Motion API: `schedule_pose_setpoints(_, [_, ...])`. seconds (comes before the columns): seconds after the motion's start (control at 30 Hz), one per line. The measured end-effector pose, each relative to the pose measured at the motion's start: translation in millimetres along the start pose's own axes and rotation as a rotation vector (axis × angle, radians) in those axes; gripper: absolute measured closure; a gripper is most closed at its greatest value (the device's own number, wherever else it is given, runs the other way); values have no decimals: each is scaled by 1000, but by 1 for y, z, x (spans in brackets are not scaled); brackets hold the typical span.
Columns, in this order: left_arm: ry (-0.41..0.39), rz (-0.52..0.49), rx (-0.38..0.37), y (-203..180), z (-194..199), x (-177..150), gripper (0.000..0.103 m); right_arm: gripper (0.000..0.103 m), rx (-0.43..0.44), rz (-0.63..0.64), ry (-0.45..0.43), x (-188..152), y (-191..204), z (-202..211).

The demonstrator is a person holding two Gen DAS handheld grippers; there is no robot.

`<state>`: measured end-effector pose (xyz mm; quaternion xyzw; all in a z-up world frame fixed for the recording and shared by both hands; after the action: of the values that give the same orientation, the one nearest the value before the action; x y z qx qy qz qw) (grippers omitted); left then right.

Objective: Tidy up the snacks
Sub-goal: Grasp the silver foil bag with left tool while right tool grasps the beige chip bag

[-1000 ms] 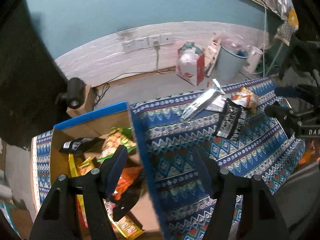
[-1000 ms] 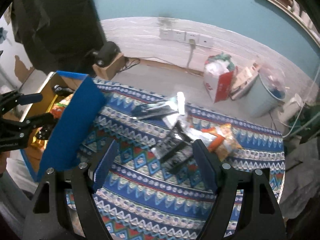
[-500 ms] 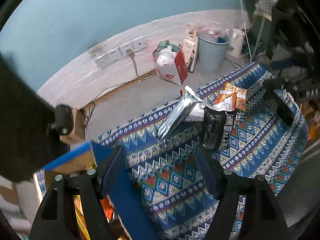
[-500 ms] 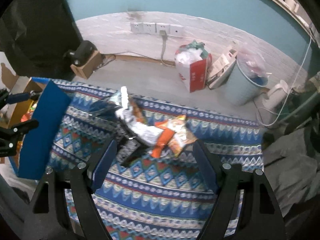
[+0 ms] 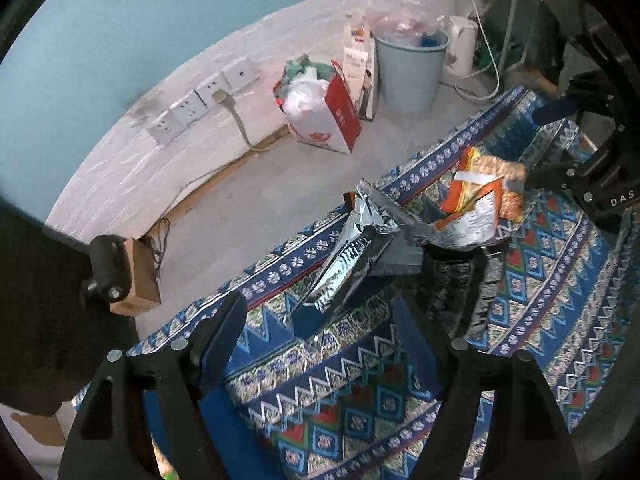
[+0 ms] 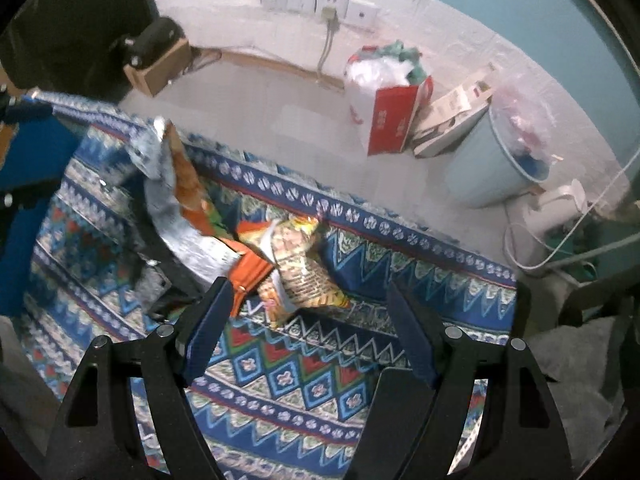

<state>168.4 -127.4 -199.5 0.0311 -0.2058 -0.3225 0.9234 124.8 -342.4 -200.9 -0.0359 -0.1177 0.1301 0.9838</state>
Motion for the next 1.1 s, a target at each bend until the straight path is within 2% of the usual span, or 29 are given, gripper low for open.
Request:
schedule_pose_setpoints(0.17, [38,14,-48,-2,-27,1,26,25,-7,45,-5,-2,0,-20])
schedule_pose_setpoints(0.43, [73,7,-51,-2,-62,5,26,25,21,90,-2,-4,5,-39])
schedule_pose_setpoints(0.73, [80,-38,-36,-7,-83,8,26,25,33,143,44,-4,16,-62])
schedule_pose_setpoints(0.8, [78,-38,-36,-8,-84,7,31,28,39,155,58,-5,18,-67])
schedule_pose_setpoints(0.87, [84,-35,-42,-8,-87,5,53,33,52,161,76,-9,21,-71])
schedule_pose_setpoints(0.93, [99,-31,-41,-9,-89,2,67,41,57,167,85,-11,20,-74])
schedule_pose_setpoints(1.1, [101,-24,-45,-13,-88,-4,77,56,70,132,98,-17,17,-76])
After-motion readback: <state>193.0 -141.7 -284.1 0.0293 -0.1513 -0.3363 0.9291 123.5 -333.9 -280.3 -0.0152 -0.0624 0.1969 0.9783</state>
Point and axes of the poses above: each gripper's, at about its wrist camera, not at the fingertips, and z roughly against the way its jaws point, y to its left, x to its top, the point moved 6 cm from there along -z, roughly the way its jaws point, and after that the axes turned 1 degree about -y, right-handed, at the moved point
